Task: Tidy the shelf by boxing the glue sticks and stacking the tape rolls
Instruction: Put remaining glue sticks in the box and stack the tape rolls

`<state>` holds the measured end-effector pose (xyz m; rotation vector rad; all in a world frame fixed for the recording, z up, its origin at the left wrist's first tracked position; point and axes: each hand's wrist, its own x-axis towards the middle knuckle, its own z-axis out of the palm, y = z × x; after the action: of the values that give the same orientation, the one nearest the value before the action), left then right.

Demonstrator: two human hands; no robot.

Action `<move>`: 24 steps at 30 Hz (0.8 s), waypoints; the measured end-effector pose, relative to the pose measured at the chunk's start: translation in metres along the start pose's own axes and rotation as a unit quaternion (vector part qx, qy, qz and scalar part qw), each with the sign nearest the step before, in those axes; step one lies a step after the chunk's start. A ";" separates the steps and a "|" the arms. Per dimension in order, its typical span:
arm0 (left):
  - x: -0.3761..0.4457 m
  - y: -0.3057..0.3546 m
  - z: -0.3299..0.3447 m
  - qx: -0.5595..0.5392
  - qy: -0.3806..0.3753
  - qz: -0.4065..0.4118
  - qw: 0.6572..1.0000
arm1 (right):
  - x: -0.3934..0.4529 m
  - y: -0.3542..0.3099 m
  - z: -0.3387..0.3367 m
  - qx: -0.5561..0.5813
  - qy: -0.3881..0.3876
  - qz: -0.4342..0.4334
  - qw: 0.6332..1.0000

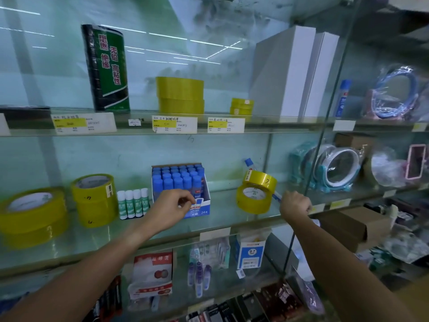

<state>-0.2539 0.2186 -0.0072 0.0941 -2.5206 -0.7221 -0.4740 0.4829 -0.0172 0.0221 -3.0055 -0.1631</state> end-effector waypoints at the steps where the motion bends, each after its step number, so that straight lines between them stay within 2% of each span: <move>1: 0.000 0.000 0.001 0.002 -0.003 0.001 1.000 | 0.001 0.001 0.003 -0.010 -0.004 -0.003 1.000; 8: 0.004 0.002 0.001 -0.001 -0.014 0.010 1.000 | 0.001 0.008 0.003 -0.020 0.009 -0.018 1.000; 12: 0.006 0.006 0.002 -0.008 -0.018 0.009 1.000 | -0.002 0.009 0.005 -0.003 0.049 -0.031 0.998; 15: 0.009 0.007 0.004 -0.011 -0.024 0.011 1.000 | -0.001 0.011 -0.005 0.103 0.080 -0.038 0.991; 18: 0.014 0.013 0.009 -0.018 -0.030 0.020 0.999 | -0.001 0.014 -0.021 0.239 0.126 -0.022 0.962; 21: 0.021 0.021 0.014 -0.027 -0.034 0.032 0.999 | -0.005 0.016 -0.036 0.284 0.205 -0.038 0.936; 24: 0.033 0.032 0.020 -0.039 -0.032 0.044 0.998 | -0.012 0.016 -0.052 0.306 0.248 -0.075 0.916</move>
<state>-0.2895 0.2490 0.0100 -0.0681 -2.5349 -0.7990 -0.4553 0.4939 0.0346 0.3047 -2.4209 0.6706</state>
